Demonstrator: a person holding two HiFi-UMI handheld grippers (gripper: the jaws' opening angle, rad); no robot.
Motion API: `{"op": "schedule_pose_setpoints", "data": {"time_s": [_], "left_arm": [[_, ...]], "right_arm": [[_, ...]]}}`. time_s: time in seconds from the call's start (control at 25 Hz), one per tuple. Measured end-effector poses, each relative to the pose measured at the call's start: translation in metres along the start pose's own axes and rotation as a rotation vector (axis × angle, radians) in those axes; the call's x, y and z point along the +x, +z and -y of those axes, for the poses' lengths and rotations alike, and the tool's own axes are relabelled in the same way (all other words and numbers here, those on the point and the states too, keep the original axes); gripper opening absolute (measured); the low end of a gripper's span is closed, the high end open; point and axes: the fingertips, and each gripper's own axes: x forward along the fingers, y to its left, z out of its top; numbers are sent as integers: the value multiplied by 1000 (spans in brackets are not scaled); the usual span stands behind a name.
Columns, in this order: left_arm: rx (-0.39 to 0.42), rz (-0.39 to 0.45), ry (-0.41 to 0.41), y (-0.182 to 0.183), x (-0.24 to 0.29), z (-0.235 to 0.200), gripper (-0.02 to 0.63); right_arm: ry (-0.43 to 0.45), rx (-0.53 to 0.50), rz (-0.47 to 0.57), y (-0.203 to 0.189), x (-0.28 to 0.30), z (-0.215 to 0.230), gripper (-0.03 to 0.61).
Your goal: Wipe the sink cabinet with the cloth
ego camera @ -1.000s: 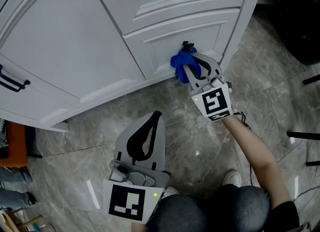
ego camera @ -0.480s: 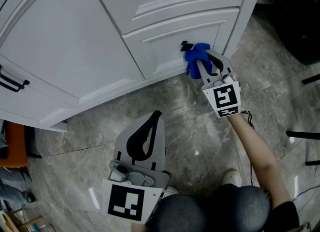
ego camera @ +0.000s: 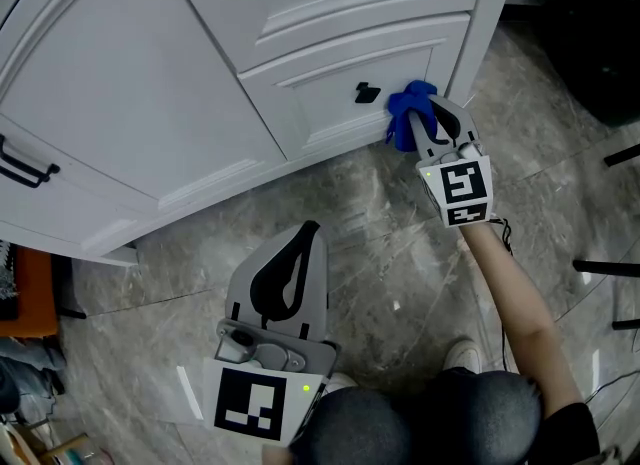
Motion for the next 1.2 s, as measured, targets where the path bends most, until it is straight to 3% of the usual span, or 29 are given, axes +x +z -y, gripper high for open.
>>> {"op": "schedule_pose_setpoints", "data": {"time_s": [0.52,0.72,0.88,1.2], "left_arm": [[12,-2,5,2,-2,2,5],[11,0,5,2,-3,1,4],[13,-3,-1,2,-1,3,3],[24,-9,-5,2,2,7,3]], "right_arm": [[-28,12,-27,-6,-5,14,61],[-84,27,-45,-17,-12,33,61],[-177,100,-101,-41,-18,65,60],[-183,112,-105,-44,-20,67,60]]}}
